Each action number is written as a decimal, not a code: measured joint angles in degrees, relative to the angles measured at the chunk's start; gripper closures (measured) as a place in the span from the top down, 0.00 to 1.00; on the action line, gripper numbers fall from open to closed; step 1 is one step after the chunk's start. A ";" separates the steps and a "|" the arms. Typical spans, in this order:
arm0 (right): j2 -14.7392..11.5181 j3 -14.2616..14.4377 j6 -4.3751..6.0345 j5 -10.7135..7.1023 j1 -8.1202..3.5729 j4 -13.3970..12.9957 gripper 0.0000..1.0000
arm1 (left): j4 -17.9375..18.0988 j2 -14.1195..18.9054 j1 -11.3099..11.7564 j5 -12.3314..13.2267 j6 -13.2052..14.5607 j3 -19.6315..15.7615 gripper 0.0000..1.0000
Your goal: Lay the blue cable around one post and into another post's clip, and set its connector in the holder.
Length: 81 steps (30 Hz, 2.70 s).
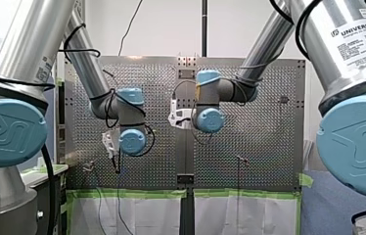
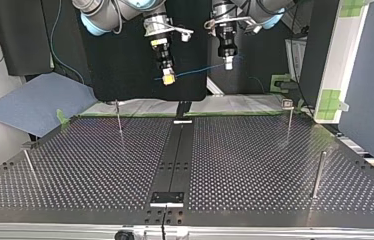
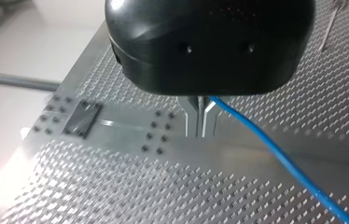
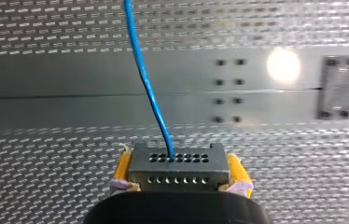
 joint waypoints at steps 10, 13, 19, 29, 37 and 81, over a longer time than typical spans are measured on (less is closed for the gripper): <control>-5.63 -5.54 -0.19 -1.75 -0.23 5.63 0.00 | -5.69 5.71 2.18 -1.90 -1.34 3.81 0.08; -7.45 -7.09 -0.28 -2.35 -0.24 7.45 0.00 | -7.16 7.16 2.80 -2.24 -1.98 5.10 0.08; -10.81 -9.48 -0.31 -2.88 -0.25 10.82 0.00 | -10.59 10.58 4.48 -3.48 -2.49 8.41 0.11; -17.10 -11.86 -0.46 -3.27 -0.25 17.19 0.00 | -16.58 16.60 10.05 0.44 -4.13 10.12 0.11; -18.24 -13.25 -0.49 -3.82 -0.25 21.87 0.00 | -21.23 21.21 14.66 2.17 -5.57 10.64 0.06; -10.46 -28.78 -1.56 -7.03 1.14 28.26 0.00 | -41.55 30.22 27.22 9.18 -7.58 24.67 0.00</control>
